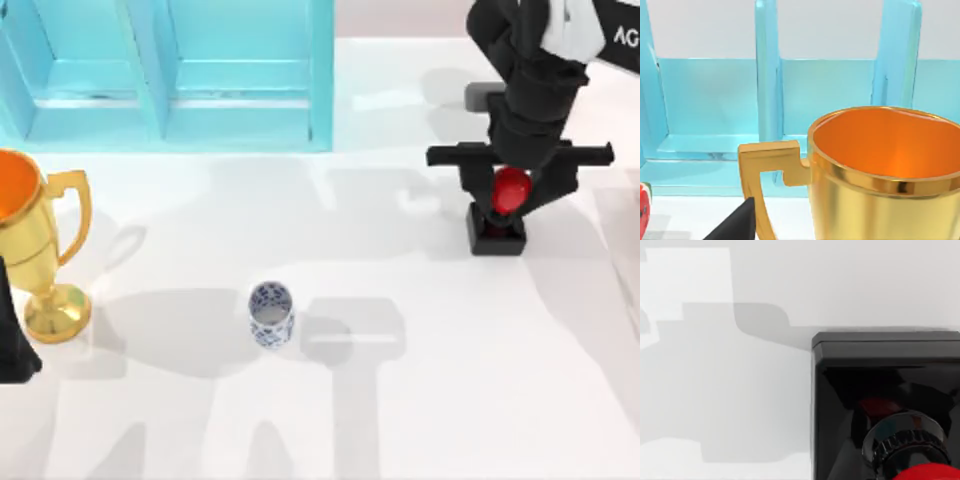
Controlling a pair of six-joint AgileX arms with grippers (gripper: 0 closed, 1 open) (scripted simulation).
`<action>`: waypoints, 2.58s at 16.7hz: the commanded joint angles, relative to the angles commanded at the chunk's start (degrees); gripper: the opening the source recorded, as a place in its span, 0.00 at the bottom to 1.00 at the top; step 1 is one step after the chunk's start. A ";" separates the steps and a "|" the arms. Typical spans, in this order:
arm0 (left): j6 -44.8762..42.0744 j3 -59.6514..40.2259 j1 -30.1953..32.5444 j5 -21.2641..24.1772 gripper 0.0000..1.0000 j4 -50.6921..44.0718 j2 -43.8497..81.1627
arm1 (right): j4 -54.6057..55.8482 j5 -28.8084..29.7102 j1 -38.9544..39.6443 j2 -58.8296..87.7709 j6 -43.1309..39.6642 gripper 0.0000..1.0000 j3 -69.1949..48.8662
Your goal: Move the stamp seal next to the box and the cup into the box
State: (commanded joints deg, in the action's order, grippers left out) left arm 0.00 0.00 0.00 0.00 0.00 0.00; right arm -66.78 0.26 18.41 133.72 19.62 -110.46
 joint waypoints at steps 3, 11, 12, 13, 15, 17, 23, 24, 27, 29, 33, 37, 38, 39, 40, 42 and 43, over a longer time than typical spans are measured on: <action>0.00 0.00 0.00 0.00 1.00 0.00 0.00 | -0.01 0.00 -0.17 0.00 0.06 0.00 0.01; 0.00 0.00 0.00 0.00 1.00 0.00 0.00 | -14.62 -0.07 -9.92 -4.94 -9.70 0.00 -9.27; 0.00 0.00 0.00 0.00 1.00 0.00 0.00 | -16.40 -0.08 -11.29 -5.75 -11.10 0.00 -10.36; 0.00 0.00 0.00 0.00 1.00 0.00 0.00 | -17.57 -0.07 -12.28 -6.36 -12.11 0.00 -11.08; 0.00 0.00 0.00 0.00 1.00 0.00 0.00 | -18.16 -0.06 -12.82 -6.74 -12.67 0.00 -11.41; 0.00 0.00 0.00 0.00 1.00 0.00 0.00 | -18.02 0.01 -12.58 -6.49 -12.53 0.00 -11.26; 0.00 0.00 0.00 0.00 1.00 0.00 0.00 | -15.90 0.03 -11.04 -14.94 -11.10 0.00 -1.96; 0.00 0.00 0.00 0.00 1.00 0.00 0.00 | -15.31 0.04 -10.57 -17.65 -10.62 0.00 1.45; 0.00 0.00 0.00 0.00 1.00 0.00 0.00 | -13.59 0.06 -8.94 -25.83 -9.11 0.00 12.05; 0.00 0.00 0.00 0.00 1.00 0.00 0.00 | -12.60 0.06 -7.88 -31.17 -8.13 0.00 18.86; 0.00 0.00 0.00 0.00 1.00 0.00 0.00 | -11.55 0.09 -6.53 -37.18 -6.93 0.00 25.72; 0.00 0.00 0.00 0.00 1.00 0.00 0.00 | -11.66 0.04 -6.79 -37.07 -6.85 0.00 25.79; 0.00 0.00 0.00 0.00 1.00 0.00 0.00 | -11.47 0.04 -6.76 -37.05 -6.87 0.00 25.98; 0.00 0.00 0.00 0.00 1.00 0.00 0.00 | -10.69 0.04 -6.69 -37.03 -6.89 0.00 26.74; 0.00 0.00 0.00 0.00 1.00 0.00 0.00 | -9.31 0.05 -6.66 -37.03 -6.86 0.00 28.06; 0.00 0.00 0.00 0.00 1.00 0.00 0.00 | -5.06 0.08 -6.65 -36.95 -6.76 0.00 31.58; 0.00 0.00 0.00 0.00 1.00 0.00 0.00 | -2.60 0.08 -6.57 -36.78 -6.74 0.00 33.71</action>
State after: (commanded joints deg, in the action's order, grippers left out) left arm 0.00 0.00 0.00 0.00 0.00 0.00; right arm -69.38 0.34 11.84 96.93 12.88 -76.76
